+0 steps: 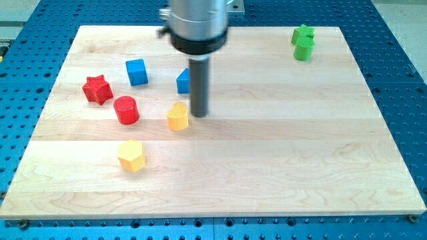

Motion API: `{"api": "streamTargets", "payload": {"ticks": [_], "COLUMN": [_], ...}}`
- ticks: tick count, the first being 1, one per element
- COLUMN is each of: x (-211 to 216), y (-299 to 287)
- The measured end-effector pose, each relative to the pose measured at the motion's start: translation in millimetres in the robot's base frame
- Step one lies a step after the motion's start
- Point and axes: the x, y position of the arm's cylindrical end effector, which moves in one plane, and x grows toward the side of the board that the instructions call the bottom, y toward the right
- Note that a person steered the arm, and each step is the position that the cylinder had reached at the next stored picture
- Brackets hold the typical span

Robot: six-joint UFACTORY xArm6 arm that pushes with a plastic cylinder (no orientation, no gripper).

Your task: Slightly push the triangle to the upwards

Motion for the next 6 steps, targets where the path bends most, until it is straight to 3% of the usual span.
{"api": "streamTargets", "payload": {"ticks": [1,2,3,4,5,6], "x": [-16.8,-16.3,-21.9,-58.3,-31.8,53.5], "y": [-48.2,-48.0,-13.2,6.9,-6.5,61.4]}}
